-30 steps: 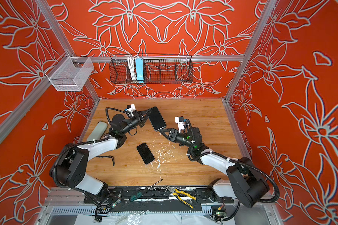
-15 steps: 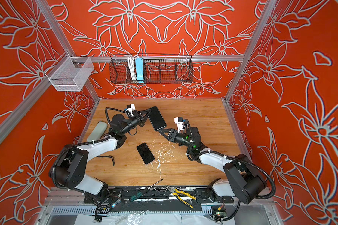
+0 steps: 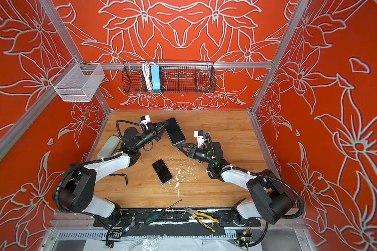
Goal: Take the phone out of the phone case
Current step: Remove the phone case from the phone.
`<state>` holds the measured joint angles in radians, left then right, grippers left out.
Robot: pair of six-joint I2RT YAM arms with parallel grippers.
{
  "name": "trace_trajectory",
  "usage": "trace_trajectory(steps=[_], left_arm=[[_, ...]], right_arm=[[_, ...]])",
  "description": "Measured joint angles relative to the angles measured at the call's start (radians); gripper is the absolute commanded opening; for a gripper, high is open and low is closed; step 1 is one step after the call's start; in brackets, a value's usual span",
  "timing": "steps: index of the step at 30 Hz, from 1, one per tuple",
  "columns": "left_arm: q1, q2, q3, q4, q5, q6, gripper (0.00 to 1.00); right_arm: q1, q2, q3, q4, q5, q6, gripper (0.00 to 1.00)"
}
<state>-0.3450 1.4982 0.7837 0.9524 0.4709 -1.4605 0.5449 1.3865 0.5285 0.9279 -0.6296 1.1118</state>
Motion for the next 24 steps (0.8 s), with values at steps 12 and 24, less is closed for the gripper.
trace_trajectory(steps=[12, 24], left_arm=[[-0.009, -0.018, -0.002, 0.000, -0.003, 0.002, 0.00], [-0.014, -0.018, -0.029, 0.049, 0.006, -0.006, 0.00]], right_arm=[[-0.006, 0.013, 0.000, 0.025, -0.011, 0.000, 0.59], [-0.024, 0.012, 0.015, 0.082, -0.040, 0.023, 0.55]])
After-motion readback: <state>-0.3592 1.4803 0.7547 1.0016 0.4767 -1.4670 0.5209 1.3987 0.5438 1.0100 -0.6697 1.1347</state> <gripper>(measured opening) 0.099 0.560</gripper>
